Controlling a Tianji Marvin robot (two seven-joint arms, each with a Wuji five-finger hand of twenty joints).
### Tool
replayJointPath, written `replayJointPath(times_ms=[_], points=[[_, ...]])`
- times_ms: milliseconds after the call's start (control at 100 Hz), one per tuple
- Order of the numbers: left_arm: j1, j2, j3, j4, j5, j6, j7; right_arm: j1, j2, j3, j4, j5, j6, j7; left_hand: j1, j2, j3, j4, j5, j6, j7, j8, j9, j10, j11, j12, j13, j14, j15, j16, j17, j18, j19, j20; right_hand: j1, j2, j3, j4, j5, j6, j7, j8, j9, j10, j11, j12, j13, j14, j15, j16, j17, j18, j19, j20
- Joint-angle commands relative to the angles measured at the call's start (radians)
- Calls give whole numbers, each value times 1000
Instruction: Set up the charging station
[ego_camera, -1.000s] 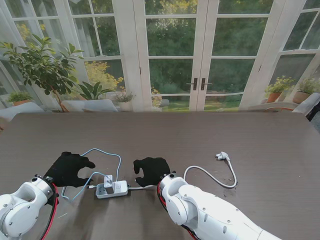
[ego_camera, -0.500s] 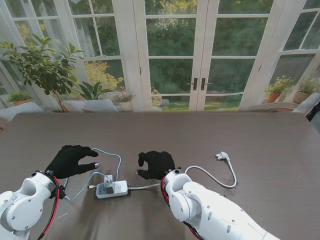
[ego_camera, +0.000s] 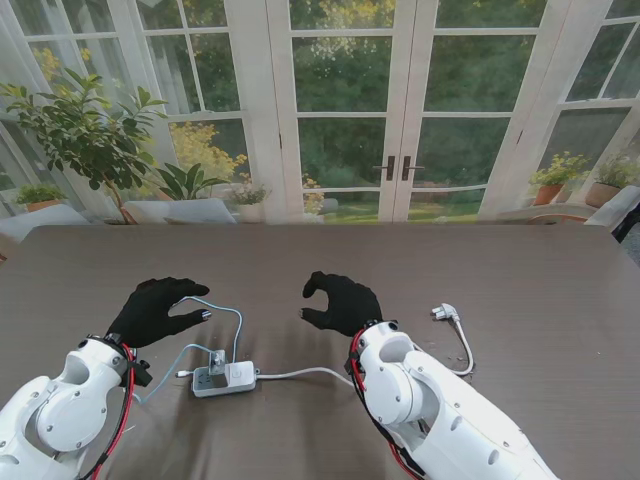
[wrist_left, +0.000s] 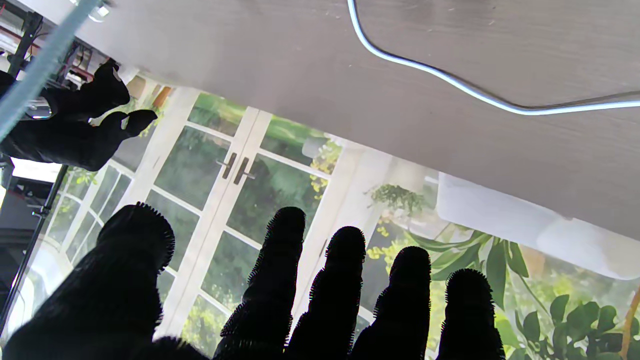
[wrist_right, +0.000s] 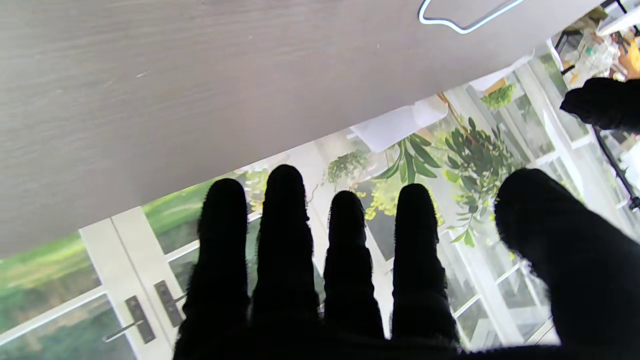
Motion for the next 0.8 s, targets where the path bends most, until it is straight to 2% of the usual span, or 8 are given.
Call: replayJointPath(times_ms=[0, 70, 200, 460, 790], points=[[-6, -13, 9, 6, -6, 5, -10, -19, 15, 19, -20, 8, -6, 25, 19, -19, -5, 35, -20, 12, -17, -8, -34, -3, -13, -14, -41, -21, -32, -16, 12, -11, -75, -9, -27, -46, -14, -7, -36, 1, -558, -8, -43, -2, -5, -12, -34, -7, -23, -1173, -21, 2, -37, -13], [-11, -15, 17, 10, -11, 8, -4, -40, 19, 53, -34, 27, -17, 33, 24, -21, -12, 35, -27, 14, -19, -10, -39, -6, -13, -16, -44, -21, -35, -18, 32, -10, -132, 8, -27, -50, -42, -12, -36, 2, -555, -9, -58, -4, -4, -15, -46, -5, -26, -1179, -28, 5, -49, -15], [-22, -19, 32, 19, -26, 8, 10, -81, 22, 111, -54, 59, -45, 32, 30, -28, -14, 35, -34, 21, -22, -11, -46, -5, -15, -16, -51, -24, -40, -21, 26, -14, -140, 25, -22, -62, -54, -13, -32, -6, -552, -9, -63, -7, -1, -17, -55, -2, -28, -1183, -37, 12, -66, -17], [-28, -27, 56, 33, -68, 7, 26, -155, 35, 213, -84, 83, -115, 42, 37, -34, -26, 35, -57, 25, -31, -15, -76, -5, -24, -22, -78, -24, -60, -31, 5, -25, -164, 29, -29, -52, -63, -13, -25, -19, -553, -11, -56, -18, 1, -19, -66, 0, -30, -1187, -54, 21, -98, -16], [-23, -40, 84, 51, -119, 9, 58, -194, 31, 260, -46, 143, -191, 30, 48, -39, -38, 37, -71, 36, -39, -19, -89, -1, -26, -27, -92, -24, -74, -39, -8, -33, -184, 25, -20, -60, -68, -16, -13, -21, -554, -12, -41, -23, 0, -19, -73, 7, -34, -1188, -66, 33, -138, -7]])
